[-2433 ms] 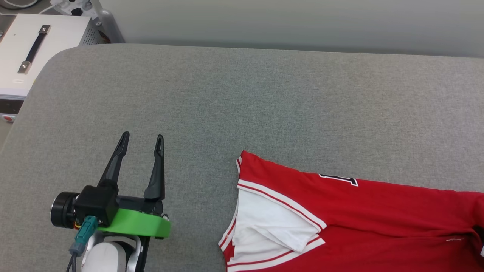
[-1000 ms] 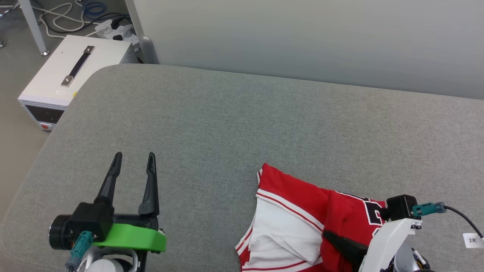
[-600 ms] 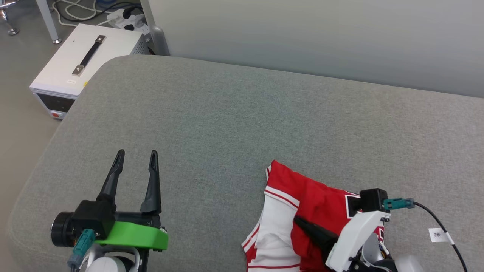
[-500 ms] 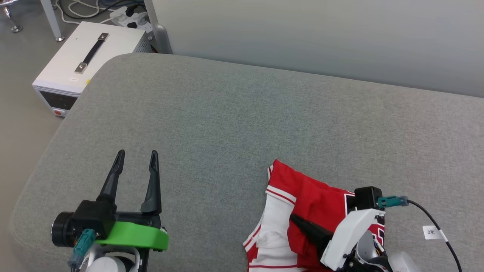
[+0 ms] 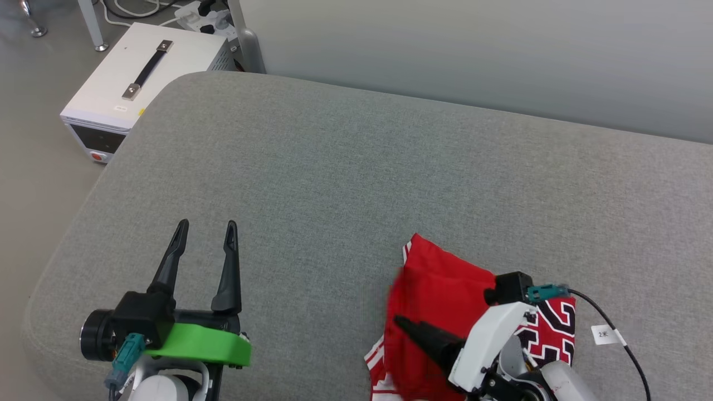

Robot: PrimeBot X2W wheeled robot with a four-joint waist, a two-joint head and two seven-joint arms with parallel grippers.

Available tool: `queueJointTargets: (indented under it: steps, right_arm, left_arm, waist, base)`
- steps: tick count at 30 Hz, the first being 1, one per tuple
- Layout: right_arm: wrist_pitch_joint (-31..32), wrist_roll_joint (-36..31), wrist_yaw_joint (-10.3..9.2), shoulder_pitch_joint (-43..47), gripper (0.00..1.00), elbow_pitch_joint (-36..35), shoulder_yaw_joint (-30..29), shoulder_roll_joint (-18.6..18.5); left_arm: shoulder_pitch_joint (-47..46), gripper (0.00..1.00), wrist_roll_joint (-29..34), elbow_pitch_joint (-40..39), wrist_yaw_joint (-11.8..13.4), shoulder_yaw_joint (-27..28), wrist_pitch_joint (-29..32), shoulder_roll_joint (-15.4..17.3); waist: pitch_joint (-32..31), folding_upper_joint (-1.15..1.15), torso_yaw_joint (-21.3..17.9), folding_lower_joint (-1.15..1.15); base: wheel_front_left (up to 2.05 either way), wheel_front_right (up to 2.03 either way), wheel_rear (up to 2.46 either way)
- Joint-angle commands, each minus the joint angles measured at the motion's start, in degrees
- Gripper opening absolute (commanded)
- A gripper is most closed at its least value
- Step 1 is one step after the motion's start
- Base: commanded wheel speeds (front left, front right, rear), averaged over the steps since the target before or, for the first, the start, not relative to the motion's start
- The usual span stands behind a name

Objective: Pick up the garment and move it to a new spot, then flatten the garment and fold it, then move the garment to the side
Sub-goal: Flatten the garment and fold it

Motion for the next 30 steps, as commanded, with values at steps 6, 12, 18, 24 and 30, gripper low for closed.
queueJointTargets:
  steps: [6,12,18,24,30]
  right_arm:
    - [-0.4,7.6,-0.04,-1.8,1.0,-1.6,2.5,0.0]
    - [-2.9,-3.6,-0.04,-5.6,1.0,-5.1,0.5,-0.8]
    - [-8.7,-21.1,-0.04,-8.4,1.0,-12.6,-1.2,-7.7]
    - [-17.9,-30.5,-0.04,-7.0,1.0,-16.5,-5.7,-15.0]
    - [-27.0,-35.3,-0.04,-0.2,1.0,-19.1,-14.0,-15.0]
  left_arm:
    - [-0.1,1.0,-0.5,0.1,-0.2,0.3,-0.3,-0.2]
    - [0.5,1.0,-0.8,-0.2,-0.2,0.0,-0.3,-0.2]
    - [0.9,1.0,-3.4,0.6,-0.2,0.0,-0.3,-0.3]
    - [0.7,1.0,-5.5,2.1,-0.2,-1.1,-0.3,-0.5]
    - [1.0,1.0,-6.7,2.7,-0.2,-2.1,-0.3,-0.6]
  waist:
    - [-1.3,0.0,-0.9,0.0]
    - [-2.5,0.0,-2.8,0.0]
    - [-2.6,0.0,-5.3,0.0]
    - [-2.0,0.0,-7.6,0.0]
    - [-1.7,0.0,-9.4,0.0]
  base:
    - [0.0,0.0,0.0]
    - [0.0,0.0,0.0]
    - [0.0,0.0,0.0]
    - [0.0,0.0,0.0]
    - [0.0,0.0,0.0]
